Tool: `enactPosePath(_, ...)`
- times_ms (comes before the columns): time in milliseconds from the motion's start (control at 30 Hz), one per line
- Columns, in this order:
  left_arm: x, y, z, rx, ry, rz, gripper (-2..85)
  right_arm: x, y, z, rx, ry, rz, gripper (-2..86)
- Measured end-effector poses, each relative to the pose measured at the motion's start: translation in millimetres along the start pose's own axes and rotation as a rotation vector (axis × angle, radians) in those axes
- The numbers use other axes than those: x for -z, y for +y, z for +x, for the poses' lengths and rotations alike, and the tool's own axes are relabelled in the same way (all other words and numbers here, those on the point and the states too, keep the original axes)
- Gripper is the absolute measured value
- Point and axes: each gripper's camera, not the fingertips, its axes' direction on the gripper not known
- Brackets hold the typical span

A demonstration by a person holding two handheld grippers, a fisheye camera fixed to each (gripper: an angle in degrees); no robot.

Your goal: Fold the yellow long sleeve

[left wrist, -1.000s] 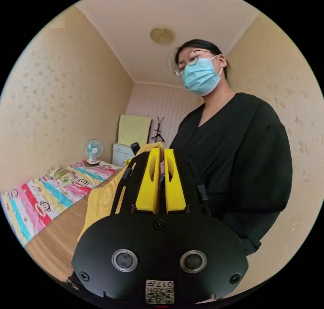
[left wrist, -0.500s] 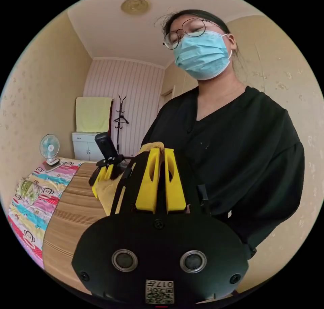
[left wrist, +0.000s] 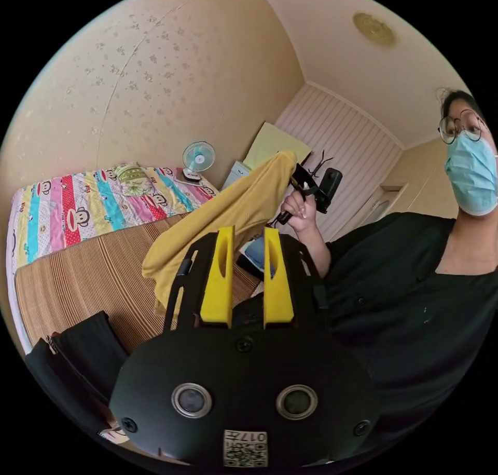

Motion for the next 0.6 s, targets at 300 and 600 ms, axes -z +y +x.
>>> enactPosePath(300,-45.4,-15.0,-14.0,0.074,-0.007,-0.050,12.6,-69.6,-19.3,-57.5,0.143,0.107,-0.161,2.9)
enactPosePath(600,-13.9,9.0,-42.7,0.064,-0.104,0.011,3.4,-71.4,-21.4,-10.8,0.012,0.017,-0.187,2.9)
